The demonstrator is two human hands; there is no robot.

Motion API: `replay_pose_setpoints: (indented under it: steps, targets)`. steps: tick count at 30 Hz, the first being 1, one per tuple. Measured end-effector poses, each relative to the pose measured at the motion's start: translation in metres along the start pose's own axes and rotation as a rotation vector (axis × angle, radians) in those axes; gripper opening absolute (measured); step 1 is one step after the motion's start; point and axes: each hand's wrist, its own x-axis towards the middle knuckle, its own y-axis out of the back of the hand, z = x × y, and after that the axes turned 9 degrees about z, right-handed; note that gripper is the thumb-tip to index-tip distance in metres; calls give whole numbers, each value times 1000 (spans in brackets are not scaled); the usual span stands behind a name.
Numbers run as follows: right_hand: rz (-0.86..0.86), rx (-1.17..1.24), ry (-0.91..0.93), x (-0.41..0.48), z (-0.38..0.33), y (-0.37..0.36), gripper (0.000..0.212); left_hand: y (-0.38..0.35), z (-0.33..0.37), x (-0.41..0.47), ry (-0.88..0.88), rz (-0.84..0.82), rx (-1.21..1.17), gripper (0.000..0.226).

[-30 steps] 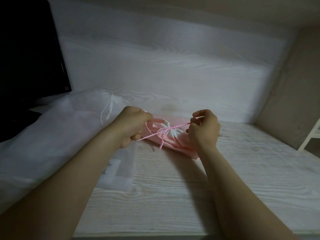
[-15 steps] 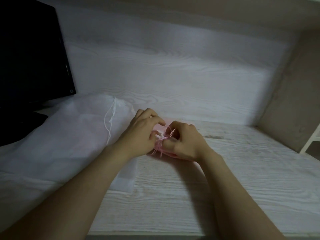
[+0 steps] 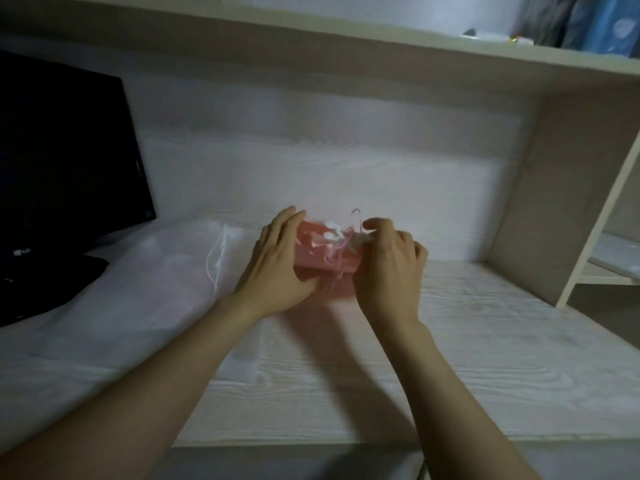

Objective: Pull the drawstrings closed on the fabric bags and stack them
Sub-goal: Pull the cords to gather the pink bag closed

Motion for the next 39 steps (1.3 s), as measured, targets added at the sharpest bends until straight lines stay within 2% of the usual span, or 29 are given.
replay_pose_setpoints:
  steps: [3, 8, 12, 16, 19, 21, 23, 25, 30, 32, 34, 36, 39]
  targets:
    - [172, 42, 50, 16, -11, 19, 32, 9, 29, 12, 22, 116, 23, 116]
    - [459, 19, 216, 35, -28, 53, 13, 29, 69, 29, 8, 391, 112, 74]
    - [519, 79, 188, 49, -38, 75, 14, 47, 95, 40, -87, 465, 177, 45]
    - [515, 165, 139, 61, -48, 87, 19, 71, 118, 51, -149, 520, 166, 35]
    - [409, 209, 88, 64, -56, 86, 31, 94, 126, 59, -133, 552, 138, 33]
    - [314, 222, 28, 62, -61, 79, 41, 104, 123, 63, -93, 510, 244, 35]
    - [212, 229, -11, 55, -65, 63, 46, 108, 109, 64, -15, 401, 417, 44]
    - [106, 200, 23, 44, -67, 42, 50, 109, 87, 62, 43, 318, 550, 49]
    - [-258, 135, 107, -4, -68, -13, 60, 100, 8, 39, 55, 245, 730, 37]
    - [-460, 114, 130, -24, -69, -34, 65, 98, -17, 27, 61, 192, 835, 47]
    - [-638, 117, 139, -40, -71, -55, 68, 93, -37, 15, 109, 75, 926, 72]
    - [-734, 141, 148, -51, -73, -71, 69, 89, -50, 3, 129, 5, 915, 80]
    - [-773, 158, 107, -62, -78, -88, 72, 82, -71, -10, 136, -104, 808, 74]
